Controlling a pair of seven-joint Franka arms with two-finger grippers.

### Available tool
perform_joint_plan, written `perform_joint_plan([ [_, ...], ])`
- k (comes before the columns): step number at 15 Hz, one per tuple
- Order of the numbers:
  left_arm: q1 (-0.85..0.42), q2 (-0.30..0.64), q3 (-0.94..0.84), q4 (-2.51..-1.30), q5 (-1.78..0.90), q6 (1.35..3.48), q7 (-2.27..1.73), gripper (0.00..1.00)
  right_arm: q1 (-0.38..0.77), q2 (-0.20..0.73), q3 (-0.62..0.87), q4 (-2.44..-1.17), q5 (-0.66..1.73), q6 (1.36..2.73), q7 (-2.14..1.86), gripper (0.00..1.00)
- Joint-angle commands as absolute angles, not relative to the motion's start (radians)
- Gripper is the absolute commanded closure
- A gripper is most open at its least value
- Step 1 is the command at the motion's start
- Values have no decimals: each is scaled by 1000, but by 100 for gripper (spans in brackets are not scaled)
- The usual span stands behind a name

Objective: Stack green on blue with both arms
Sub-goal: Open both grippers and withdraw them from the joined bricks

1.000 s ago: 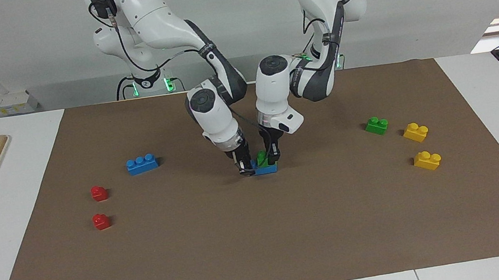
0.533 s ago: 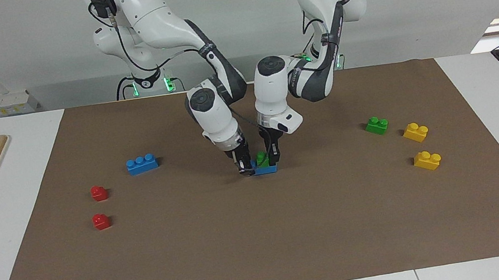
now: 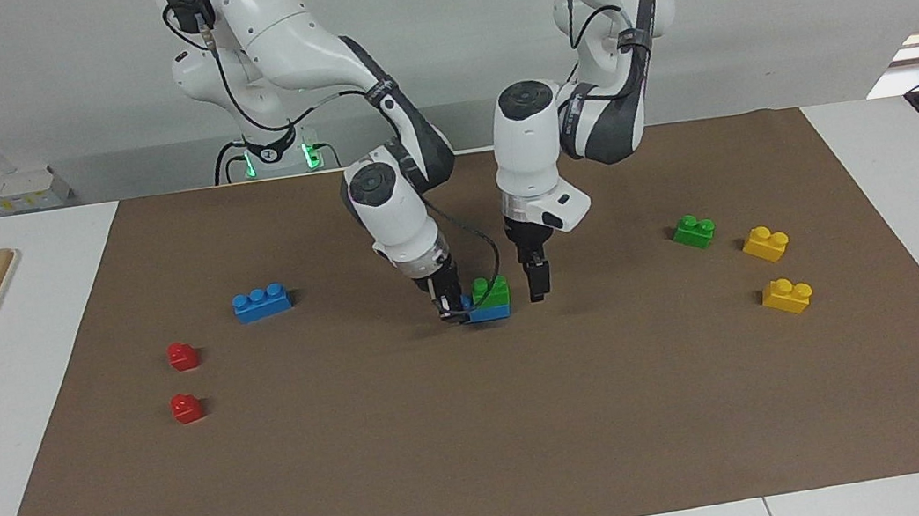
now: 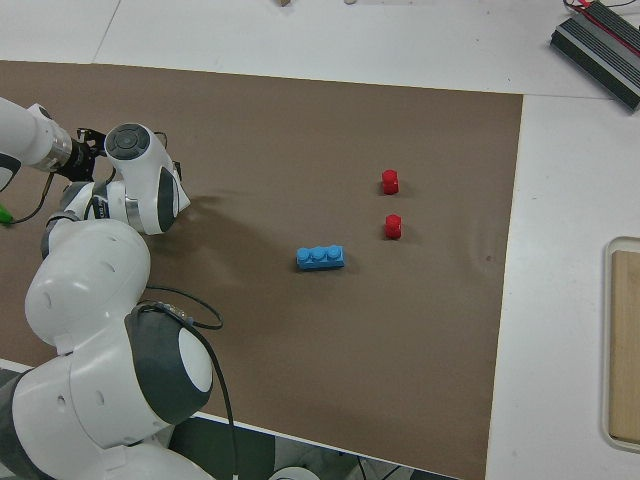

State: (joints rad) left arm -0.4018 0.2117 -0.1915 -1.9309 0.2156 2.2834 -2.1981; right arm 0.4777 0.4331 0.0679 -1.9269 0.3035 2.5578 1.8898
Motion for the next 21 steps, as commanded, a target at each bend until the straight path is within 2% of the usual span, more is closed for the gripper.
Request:
perform_joint_plan([
  [1, -345, 160, -196, -1944, 230, 2221, -2068, 0, 465, 448, 69, -1948, 325, 2589, 1868, 0],
  [4, -270, 129, -196, -1941, 229, 2185, -1916, 0, 450, 445, 69, -1948, 327, 2586, 1861, 0],
  [6, -221, 123, -196, -1940, 222, 2168, -1792, 0, 393, 425, 69, -1948, 324, 2559, 1849, 0],
  [10, -118, 109, -195, -1933, 221, 2152, -1460, 0, 260, 373, 69, -1878, 324, 2354, 1674, 0],
  [15, -2, 72, -190, -1922, 207, 2091, -957, 0, 141, 278, 60, -1844, 301, 2218, 1187, 0],
  [21, 138, 14, -184, -1867, 72, 1961, -338, 0, 45, 120, 60, -1793, 111, 2028, 642, 0],
])
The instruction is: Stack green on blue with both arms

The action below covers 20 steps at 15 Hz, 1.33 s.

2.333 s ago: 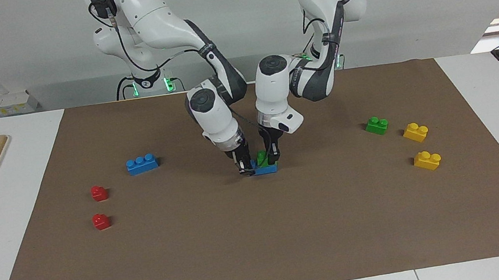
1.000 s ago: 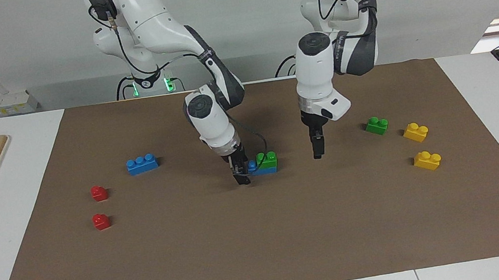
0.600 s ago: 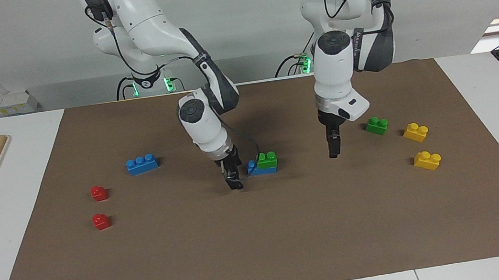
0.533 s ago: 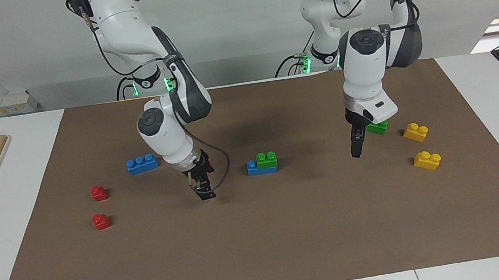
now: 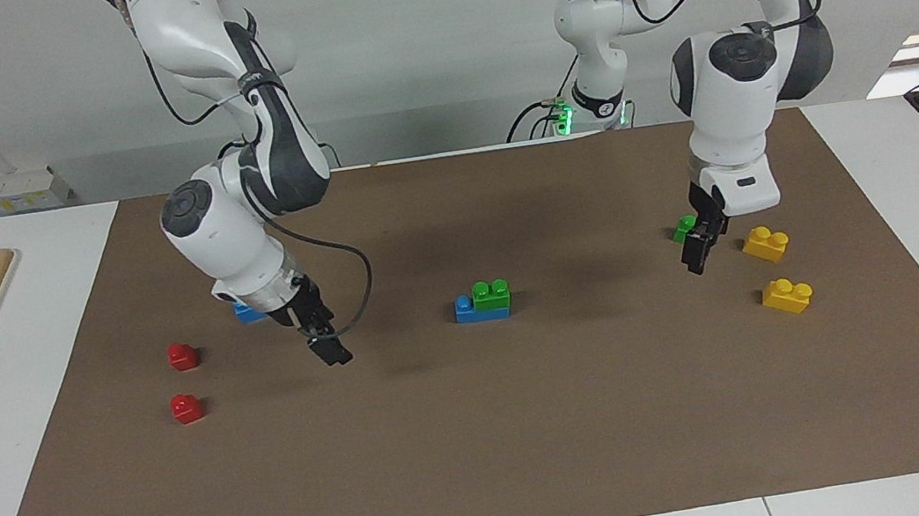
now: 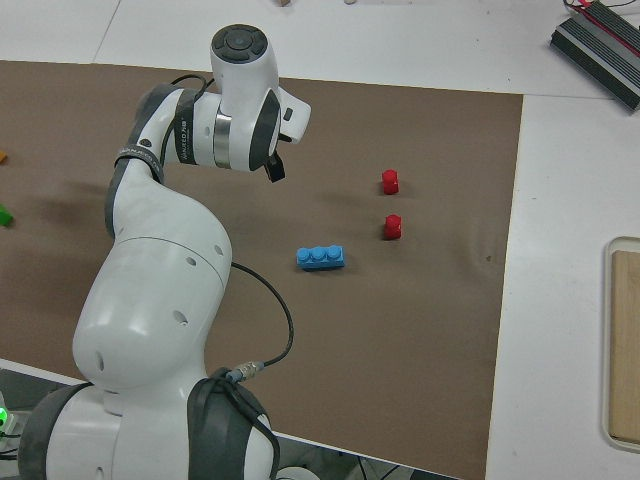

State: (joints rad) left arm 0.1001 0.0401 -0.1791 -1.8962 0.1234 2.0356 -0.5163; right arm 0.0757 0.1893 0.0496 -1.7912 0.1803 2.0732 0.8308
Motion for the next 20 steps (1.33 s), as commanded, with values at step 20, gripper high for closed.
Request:
perform_joint_plan([
  [20, 150, 15, -181, -1611, -52, 1652, -67, 0, -32, -64, 57, -1658, -23, 1638, -80, 0],
])
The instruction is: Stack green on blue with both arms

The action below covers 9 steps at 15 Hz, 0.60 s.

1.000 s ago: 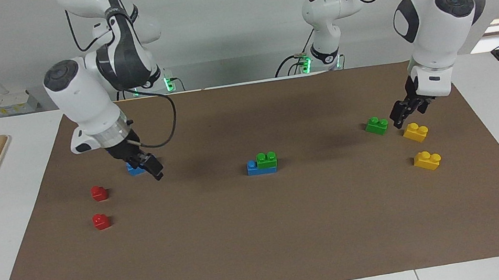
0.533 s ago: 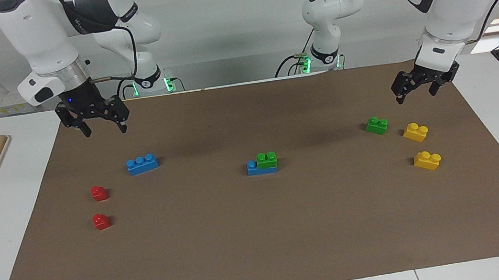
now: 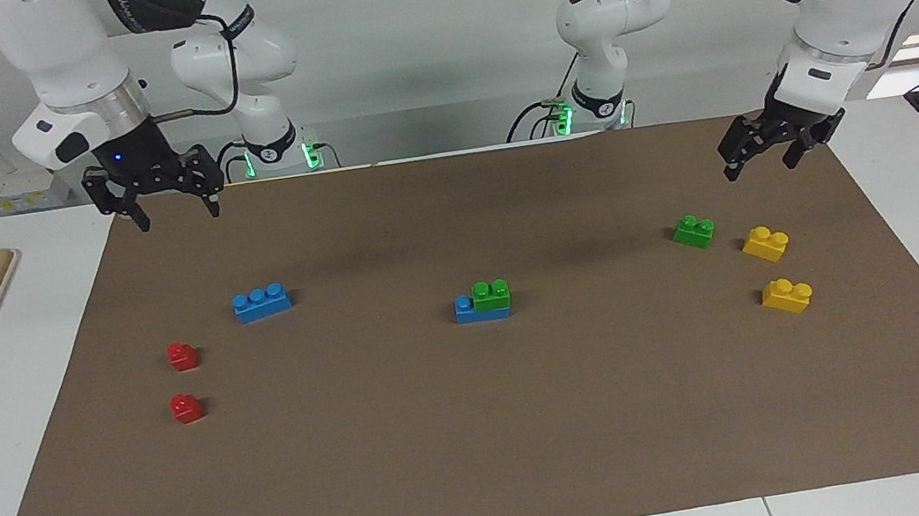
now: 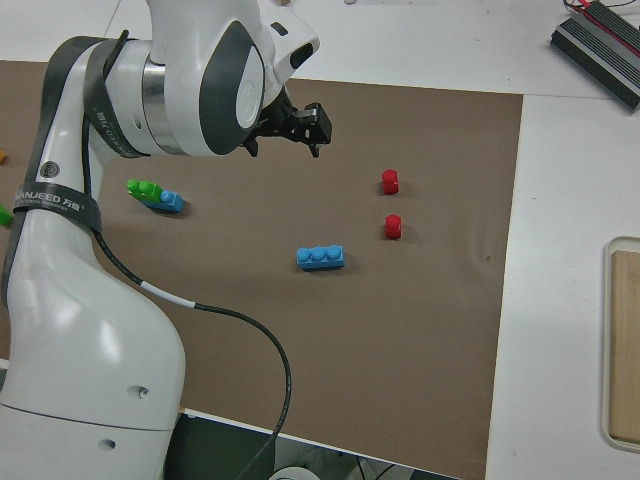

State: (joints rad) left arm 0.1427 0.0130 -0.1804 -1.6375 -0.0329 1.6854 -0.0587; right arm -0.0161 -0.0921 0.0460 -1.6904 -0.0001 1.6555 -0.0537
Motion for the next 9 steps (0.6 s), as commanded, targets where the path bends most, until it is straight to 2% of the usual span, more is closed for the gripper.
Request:
perform_joint_plan([
  [1, 150, 15, -181, -1611, -52, 1652, -67, 0, -32, -63, 57, -1658, -23, 1638, -80, 0],
  [9, 149, 14, -181, -1612, -48, 1652, -74, 0, -38, -69, 58, -1670, -31, 1622, -80, 0],
])
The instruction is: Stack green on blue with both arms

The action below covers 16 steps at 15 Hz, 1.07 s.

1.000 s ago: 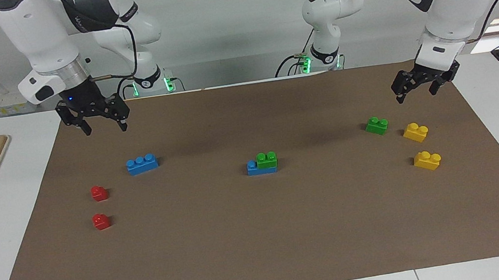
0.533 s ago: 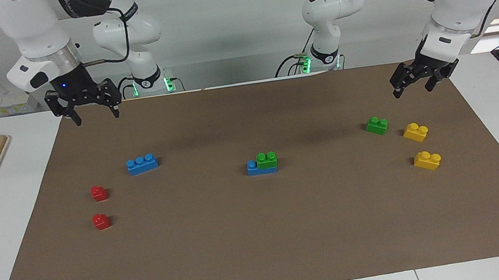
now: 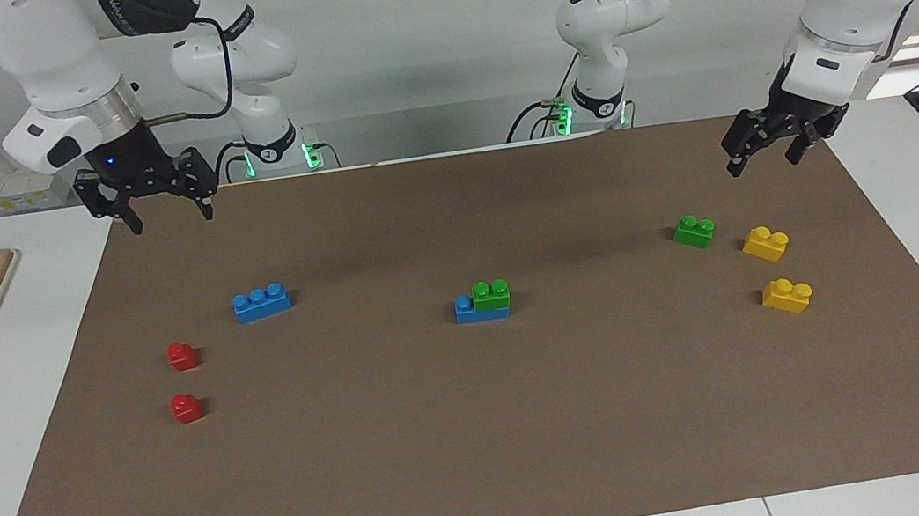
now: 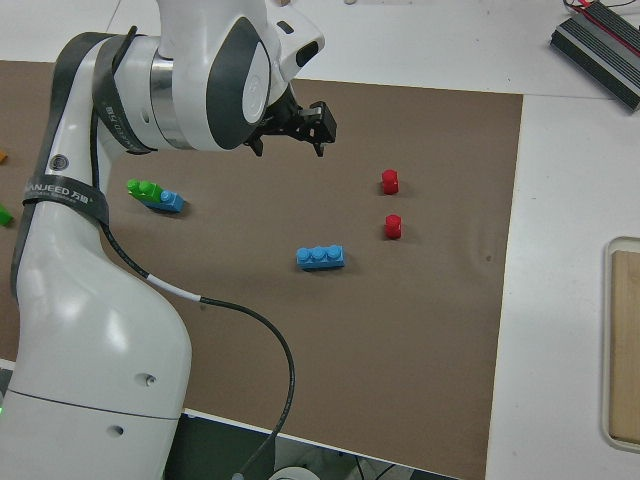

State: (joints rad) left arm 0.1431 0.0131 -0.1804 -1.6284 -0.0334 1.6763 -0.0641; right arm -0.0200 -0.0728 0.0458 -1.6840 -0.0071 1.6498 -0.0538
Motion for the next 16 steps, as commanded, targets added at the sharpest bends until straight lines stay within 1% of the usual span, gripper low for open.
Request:
perform_joint_plan([
  [1, 149, 14, -181, -1612, -48, 1652, -72, 0, -40, -71, 58, -1672, -31, 1608, -80, 0],
  [16, 137, 11, -186, -1618, -12, 1652, -69, 0, -48, -74, 60, -1671, -12, 1578, -49, 0],
])
